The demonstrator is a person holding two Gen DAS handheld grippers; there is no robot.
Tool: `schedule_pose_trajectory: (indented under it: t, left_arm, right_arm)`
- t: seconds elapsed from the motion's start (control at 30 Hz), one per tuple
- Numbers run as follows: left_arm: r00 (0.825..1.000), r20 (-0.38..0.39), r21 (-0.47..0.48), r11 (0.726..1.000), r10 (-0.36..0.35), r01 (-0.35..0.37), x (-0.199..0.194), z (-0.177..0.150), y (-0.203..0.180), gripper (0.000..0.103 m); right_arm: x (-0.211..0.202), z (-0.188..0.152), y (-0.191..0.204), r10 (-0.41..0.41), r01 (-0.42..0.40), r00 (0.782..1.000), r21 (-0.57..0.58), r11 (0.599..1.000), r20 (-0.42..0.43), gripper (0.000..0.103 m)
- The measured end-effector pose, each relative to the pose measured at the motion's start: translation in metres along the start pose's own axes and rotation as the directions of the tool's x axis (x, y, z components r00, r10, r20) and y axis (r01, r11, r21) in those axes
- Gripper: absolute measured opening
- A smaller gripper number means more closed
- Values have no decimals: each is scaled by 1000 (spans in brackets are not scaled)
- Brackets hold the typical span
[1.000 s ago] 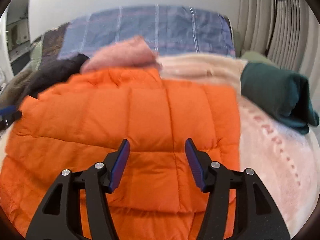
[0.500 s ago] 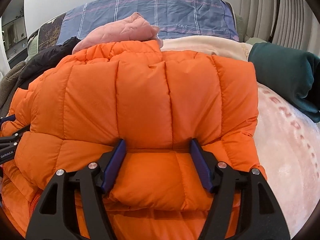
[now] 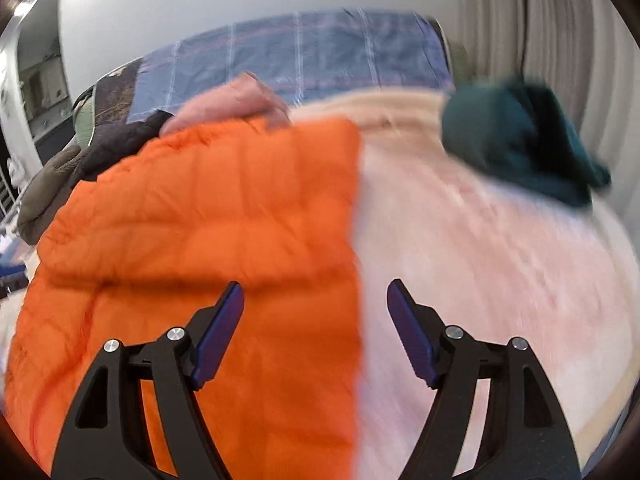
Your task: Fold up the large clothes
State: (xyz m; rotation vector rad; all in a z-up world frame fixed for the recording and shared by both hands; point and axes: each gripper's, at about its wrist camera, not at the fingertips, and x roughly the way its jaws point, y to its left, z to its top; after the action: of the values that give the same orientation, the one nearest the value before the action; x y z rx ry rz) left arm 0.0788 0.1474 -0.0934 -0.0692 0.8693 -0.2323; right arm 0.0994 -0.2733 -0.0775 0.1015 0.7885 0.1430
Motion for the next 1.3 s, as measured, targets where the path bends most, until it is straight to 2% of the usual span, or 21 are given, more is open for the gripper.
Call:
schedule_pose_trajectory:
  t: [0.1,0.27,0.47,0.57,0.63,0.7,0.73,0.83,0.93,0.97,1.0,1.03,1.07,1.1,1.2,1.3]
  left_arm:
    - [998,-44,-21,998,-55,54,7,-22,1,88]
    - [994,-33,-25,994,-107,106,-4,-35,-7,88]
    - [989,-67,29,991,-131,133,-22,-63,-21,88]
    - [982,-75,18,984,-175,177,-33,-76,-25,88]
    - [981,-76,26,983,-178,181,-39,-83,-27,87]
    - [976,-71,30,978,-205,208,-45,-88,-30,84]
    - [974,-68,35,975,-215,217,-47,-90,-32,75]
    - [978,-68,49,979,-196,200,-53,-99,-40,57]
    - [978,-67,21,980,-198,200,-60,-105,-35,49]
    - [977,-62,11,979,-204,205,-62,-107,-33,46]
    - [977,-57,3,979,-205,206,-62,-107,-32,38]
    - [976,-50,-18,977,-212,211,-61,-105,-30,22]
    - [973,-40,-43,973,-228,226,-61,-101,-29,16]
    - [972,-24,-55,971,-233,231,-62,-96,-31,11]
    - [976,58,-8,977,-212,213,-82,-80,-44,8]
    - [962,174,30,978,-210,208,-118,-65,-57,7]
  right_arm:
    - [-3,-28,-18,69,-66,996,63,996,-49,72]
    - [-24,-61,-23,137,-134,990,108,985,-23,67]
    - [-52,-85,-18,224,-219,974,120,968,-37,63]
    - [-61,-95,-16,265,-258,963,128,958,-48,62]
    - [-66,-99,-11,300,-293,952,119,949,-52,61]
    - [-69,-101,-7,300,-294,952,98,951,-58,55]
    - [-70,-102,-6,301,-294,952,95,951,-61,53]
    - [-77,-105,-3,313,-307,947,95,947,-65,46]
    - [-85,-110,-5,318,-311,946,97,945,-64,46]
    - [-88,-112,-6,322,-316,945,96,944,-59,41]
    - [-88,-111,-7,321,-315,946,99,944,-55,30]
    - [-86,-109,-7,322,-316,945,106,943,-50,20]
    - [-86,-104,-8,331,-325,943,121,938,-36,10]
    - [-86,-99,-10,345,-340,938,134,931,-14,6]
    - [-105,-75,-8,364,-374,927,137,917,90,4]
    - [-132,-56,-8,358,-381,917,123,916,177,4]
